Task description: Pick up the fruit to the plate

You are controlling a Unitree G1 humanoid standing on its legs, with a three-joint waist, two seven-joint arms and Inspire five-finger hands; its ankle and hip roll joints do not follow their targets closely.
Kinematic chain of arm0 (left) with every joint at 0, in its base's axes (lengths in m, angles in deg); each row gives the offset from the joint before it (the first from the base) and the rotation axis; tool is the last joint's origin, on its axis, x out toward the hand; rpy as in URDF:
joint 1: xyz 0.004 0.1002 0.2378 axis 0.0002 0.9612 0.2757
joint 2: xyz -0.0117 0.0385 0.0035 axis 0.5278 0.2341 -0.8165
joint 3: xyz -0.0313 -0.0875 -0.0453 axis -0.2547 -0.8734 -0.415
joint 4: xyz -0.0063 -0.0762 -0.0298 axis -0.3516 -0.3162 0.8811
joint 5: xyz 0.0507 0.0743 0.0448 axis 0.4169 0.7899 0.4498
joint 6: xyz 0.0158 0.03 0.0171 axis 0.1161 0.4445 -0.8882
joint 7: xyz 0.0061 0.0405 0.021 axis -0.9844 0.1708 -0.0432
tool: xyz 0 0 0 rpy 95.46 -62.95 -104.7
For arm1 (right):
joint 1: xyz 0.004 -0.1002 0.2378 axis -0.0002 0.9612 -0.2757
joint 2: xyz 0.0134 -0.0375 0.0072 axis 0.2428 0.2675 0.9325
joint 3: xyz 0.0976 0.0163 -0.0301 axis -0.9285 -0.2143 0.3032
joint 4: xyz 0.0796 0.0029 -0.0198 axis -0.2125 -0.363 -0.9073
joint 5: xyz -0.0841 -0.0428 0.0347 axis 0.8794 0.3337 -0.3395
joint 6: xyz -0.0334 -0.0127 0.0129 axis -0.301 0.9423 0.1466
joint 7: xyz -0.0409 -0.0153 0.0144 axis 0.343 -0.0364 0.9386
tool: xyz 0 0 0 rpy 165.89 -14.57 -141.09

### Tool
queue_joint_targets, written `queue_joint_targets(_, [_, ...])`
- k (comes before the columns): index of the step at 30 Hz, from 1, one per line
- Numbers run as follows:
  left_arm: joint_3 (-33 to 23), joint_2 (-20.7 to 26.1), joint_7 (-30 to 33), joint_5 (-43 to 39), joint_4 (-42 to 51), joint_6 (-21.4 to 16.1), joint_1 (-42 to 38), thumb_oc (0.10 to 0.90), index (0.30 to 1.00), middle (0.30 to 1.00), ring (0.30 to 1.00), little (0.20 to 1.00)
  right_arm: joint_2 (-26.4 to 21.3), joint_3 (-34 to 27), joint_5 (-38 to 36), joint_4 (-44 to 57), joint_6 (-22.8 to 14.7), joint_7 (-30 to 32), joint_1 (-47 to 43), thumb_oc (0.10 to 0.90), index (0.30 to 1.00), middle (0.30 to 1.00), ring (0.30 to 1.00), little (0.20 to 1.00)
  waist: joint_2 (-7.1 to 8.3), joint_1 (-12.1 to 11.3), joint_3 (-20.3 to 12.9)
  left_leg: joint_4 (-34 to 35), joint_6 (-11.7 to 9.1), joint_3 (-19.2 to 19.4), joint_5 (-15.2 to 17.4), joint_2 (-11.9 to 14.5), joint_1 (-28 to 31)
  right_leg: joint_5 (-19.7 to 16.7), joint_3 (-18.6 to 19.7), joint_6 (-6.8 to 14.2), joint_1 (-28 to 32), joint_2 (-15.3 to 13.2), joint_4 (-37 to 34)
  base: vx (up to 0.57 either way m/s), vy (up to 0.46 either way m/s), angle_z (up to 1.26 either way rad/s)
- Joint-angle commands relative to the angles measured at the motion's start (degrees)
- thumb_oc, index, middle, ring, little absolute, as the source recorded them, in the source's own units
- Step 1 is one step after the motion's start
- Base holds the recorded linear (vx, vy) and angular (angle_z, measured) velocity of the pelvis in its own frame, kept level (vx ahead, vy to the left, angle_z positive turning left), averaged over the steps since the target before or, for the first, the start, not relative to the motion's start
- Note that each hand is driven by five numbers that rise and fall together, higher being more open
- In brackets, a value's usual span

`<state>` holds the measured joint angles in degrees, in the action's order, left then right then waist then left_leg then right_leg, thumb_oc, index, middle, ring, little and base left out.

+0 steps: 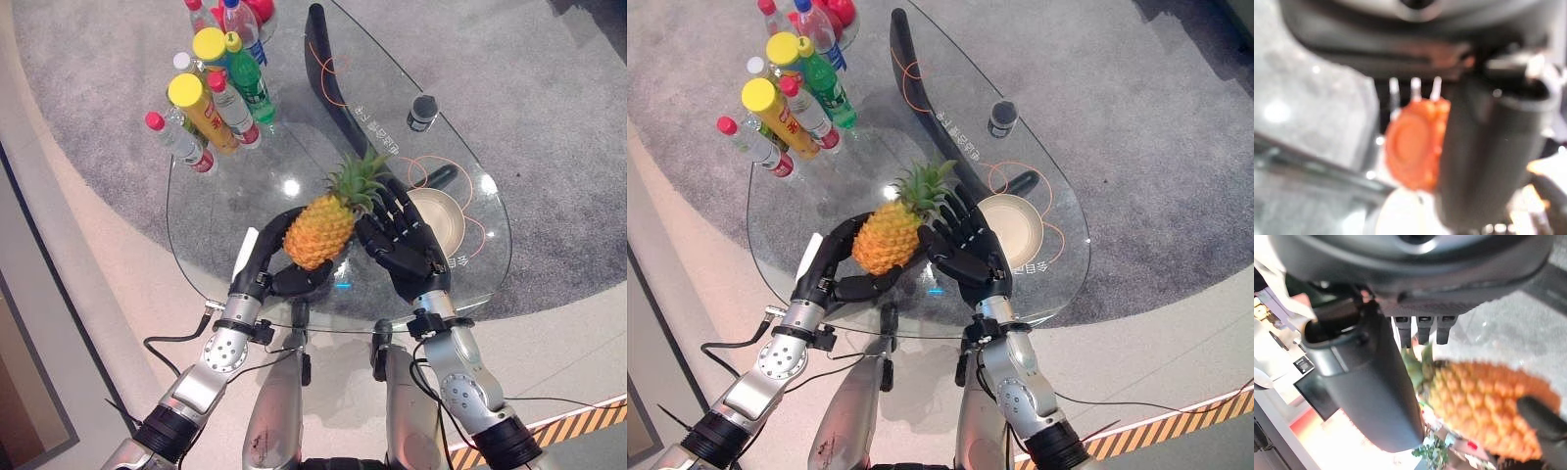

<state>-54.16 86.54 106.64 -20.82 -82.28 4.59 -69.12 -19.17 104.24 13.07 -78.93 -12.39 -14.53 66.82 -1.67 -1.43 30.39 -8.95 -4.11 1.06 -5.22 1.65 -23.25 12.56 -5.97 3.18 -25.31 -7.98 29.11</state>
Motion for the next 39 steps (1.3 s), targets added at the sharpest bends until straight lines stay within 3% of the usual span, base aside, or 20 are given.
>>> queue_joint_targets(1, [-1.6, 2.17, 1.11, 1.91, 11.49, -7.46, -4.97, 0.1, 0.3, 0.3, 0.3, 0.2, 0.57, 0.94, -2.71, 5.46, -2.62, -3.78, -5.57, 0.8, 0.9, 0.9, 0.9, 0.9, 2.56, 0.51, -0.59, -11.2, 3.0, 1.15, 7.35, -4.83, 0.35, -13.72, -2.49, -0.28, 5.84, 0.92, -15.45, 0.02, -0.001, 0.05])
queue_joint_targets(8, [-1.16, 3.19, 0.01, 1.73, 12.26, -7.17, -5.55, 0.1, 0.3, 0.3, 0.3, 0.2, 1.23, 2.42, -10.12, 4.27, -1.25, -7.79, -6.0, 0.8, 0.9, 0.9, 0.9, 0.9, 2.3, 0.23, -0.59, -11.33, 3.1, 0.94, 7.22, -5.04, 0.1, -13.81, -2.55, -0.27, 5.55, 0.78, -15.25, 0.0, 0.001, 0.01])
queue_joint_targets(14, [-1.0, 4.4, -1.93, 0.69, 11.57, -7.9, -6.1, 0.1, 0.3, 0.3, 0.3, 0.2, 1.47, 3.26, -22.5, 3.29, 7.92, -21.71, -7.8, 0.8, 0.9, 0.9, 0.9, 0.9, 2.25, -0.33, -0.59, -11.72, 3.07, 0.91, 7.45, -5.1, -0.06, -13.79, -2.86, -0.1, 5.45, 0.44, -15.03, 0.0, 0.0, 0.0])
queue_joint_targets(17, [-0.67, 4.88, -2.68, 0.23, 11.07, -7.73, -6.61, 0.1, 0.3, 0.3, 0.3, 0.2, 1.47, 3.63, -23.19, 3.25, 9.9, -28.62, -8.7, 0.8, 0.9, 0.9, 0.9, 0.9, 2.26, -0.61, -0.59, -11.97, 3.02, 0.72, 7.59, -5.21, -0.27, -13.78, -3.12, 0.04, 5.37, 0.32, -14.92, 0.0, 0.0, 0.0])
queue_joint_targets(24, [-1.06, 5.64, -3.68, -1.56, 10.14, -7.92, -6.25, 0.1, 0.3, 0.3, 0.3, 0.2, 0.92, 2.81, -20.98, 2.91, 9.07, -36.38, -9.08, 0.8, 0.9, 0.9, 0.9, 0.9, 2.26, -0.8, -0.59, -12.67, 3.06, 0.42, 8.05, -5.55, -0.52, -13.77, -3.23, 0.24, 5.18, 0.32, -14.65, 0.0, -0.003, 0.01])
queue_joint_targets(34, [-1.28, 5.88, -4.36, -0.4, 9.53, -8.43, -5.88, 0.1, 0.3, 0.3, 0.3, 0.2, 0.33, 0.67, -19.66, 1.18, 4.55, -30.66, -8.99, 0.8, 0.9, 0.9, 0.9, 0.9, 2.35, -0.49, -0.59, -12.97, 2.99, 0.48, 8.2, -5.48, -0.8, -13.87, -2.88, 0.38, 4.84, 0.45, -14.6, 0.0, 0.0, 0.0])
queue_joint_targets(36, [-0.73, 5.9, -4.05, 0.24, 9.07, -8.72, -6.19, 0.1, 0.3, 0.3, 0.3, 0.2, 0.81, -0.47, -20.66, -0.41, 1.65, -23.88, -8.94, 0.8, 0.9, 0.9, 0.9, 0.9, 2.28, -0.18, -0.59, -12.95, 2.98, 0.57, 8.17, -5.41, -0.75, -13.95, -2.56, 0.42, 4.78, 0.47, -14.61, 0.0, 0.016, 0.0])
queue_joint_targets(39, [-0.13, 5.66, -3.43, 1.08, 9.05, -8.49, -6.45, 0.1, 0.3, 0.3, 0.3, 0.2, 1.16, -1.67, -16.26, -2.38, -2.32, -15.07, -9.12, 0.8, 0.9, 0.9, 0.9, 0.9, 2.11, 0.07, -0.59, -12.44, 3.05, 0.78, 8.02, -5.31, -0.53, -14.03, -2.47, 0.45, 4.74, 0.39, -14.76, 0.0, 0.021, -0.01])
